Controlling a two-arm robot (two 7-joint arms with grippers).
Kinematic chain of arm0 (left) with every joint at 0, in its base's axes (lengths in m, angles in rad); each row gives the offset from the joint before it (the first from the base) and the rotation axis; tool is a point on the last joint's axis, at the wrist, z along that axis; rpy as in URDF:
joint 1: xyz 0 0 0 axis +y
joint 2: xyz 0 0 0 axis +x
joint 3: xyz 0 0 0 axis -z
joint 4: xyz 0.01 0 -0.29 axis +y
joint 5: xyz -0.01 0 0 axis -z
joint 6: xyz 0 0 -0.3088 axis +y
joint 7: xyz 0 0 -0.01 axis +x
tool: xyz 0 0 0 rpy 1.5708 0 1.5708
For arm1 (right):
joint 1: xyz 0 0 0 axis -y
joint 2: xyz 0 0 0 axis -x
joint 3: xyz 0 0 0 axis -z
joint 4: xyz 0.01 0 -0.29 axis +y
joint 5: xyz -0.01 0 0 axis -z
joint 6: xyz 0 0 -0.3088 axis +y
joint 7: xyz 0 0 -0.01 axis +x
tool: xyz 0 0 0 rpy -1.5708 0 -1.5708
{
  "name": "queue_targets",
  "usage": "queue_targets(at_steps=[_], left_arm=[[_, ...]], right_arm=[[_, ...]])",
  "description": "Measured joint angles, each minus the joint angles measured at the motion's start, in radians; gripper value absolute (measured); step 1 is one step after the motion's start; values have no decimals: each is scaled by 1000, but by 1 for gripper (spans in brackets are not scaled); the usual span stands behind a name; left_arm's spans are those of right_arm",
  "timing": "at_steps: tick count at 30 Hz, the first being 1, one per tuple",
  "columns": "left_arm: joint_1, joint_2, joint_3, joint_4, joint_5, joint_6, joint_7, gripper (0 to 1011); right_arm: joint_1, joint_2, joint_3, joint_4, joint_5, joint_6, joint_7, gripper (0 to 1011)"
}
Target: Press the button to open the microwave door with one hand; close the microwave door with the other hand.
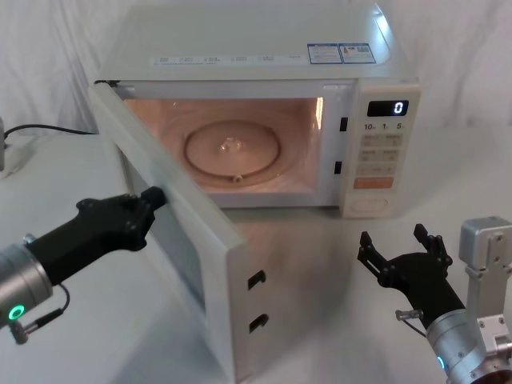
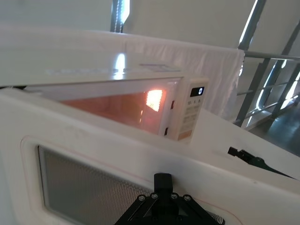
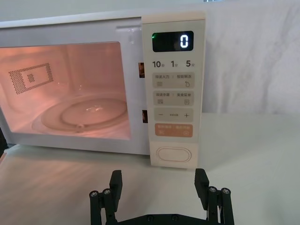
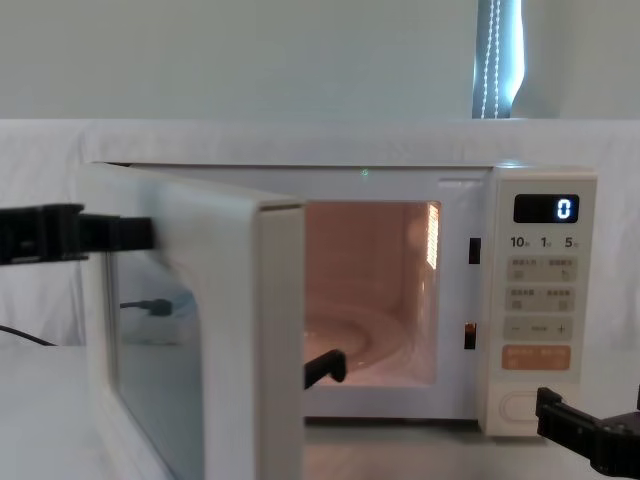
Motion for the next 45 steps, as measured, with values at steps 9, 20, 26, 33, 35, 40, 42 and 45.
queue_targets(at_steps=[9, 20, 26, 33, 35, 40, 42, 45], left_arm=[[-82, 8, 60, 19, 9, -9, -2, 0], [-167, 8, 148, 70, 18, 8, 24, 0], [-193, 8, 174, 87, 22, 8, 41, 0], [-232, 3, 206, 101, 36, -9, 76, 0], [-242, 2, 214, 103, 41, -14, 87, 0], [-261, -2, 234, 110, 46, -16, 95, 0], [-270, -5, 243, 116, 46, -16, 96, 0], [-281, -10, 253, 128, 46, -14, 98, 0]], right_arm=[[0, 0, 0, 0, 0, 0, 0, 1002], [0, 0, 0, 0, 0, 0, 0, 1002], [0, 0, 0, 0, 0, 0, 0, 1002], [0, 0, 0, 0, 0, 0, 0, 1002], [0, 0, 0, 0, 0, 0, 0, 1002], [0, 0, 0, 0, 0, 0, 0, 1002], [0, 0, 0, 0, 0, 0, 0, 1002], [0, 0, 0, 0, 0, 0, 0, 1002]])
